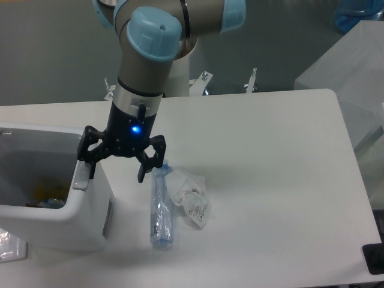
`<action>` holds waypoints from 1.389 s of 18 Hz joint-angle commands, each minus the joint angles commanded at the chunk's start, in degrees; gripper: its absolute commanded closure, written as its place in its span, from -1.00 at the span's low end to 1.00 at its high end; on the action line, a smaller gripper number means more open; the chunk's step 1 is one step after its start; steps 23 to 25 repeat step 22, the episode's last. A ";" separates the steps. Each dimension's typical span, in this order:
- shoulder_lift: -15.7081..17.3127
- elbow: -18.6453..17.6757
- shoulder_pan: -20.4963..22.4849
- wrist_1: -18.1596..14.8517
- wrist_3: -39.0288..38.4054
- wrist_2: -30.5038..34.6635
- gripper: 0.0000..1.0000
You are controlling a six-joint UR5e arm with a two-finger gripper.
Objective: Open the trash can
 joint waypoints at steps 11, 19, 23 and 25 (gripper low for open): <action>-0.17 4.40 5.89 1.93 7.55 10.09 -1.00; 1.14 3.17 8.44 -1.83 37.05 21.07 -1.00; 1.58 3.08 8.61 -2.11 44.38 25.05 -1.00; 1.58 3.08 8.61 -2.11 44.38 25.05 -1.00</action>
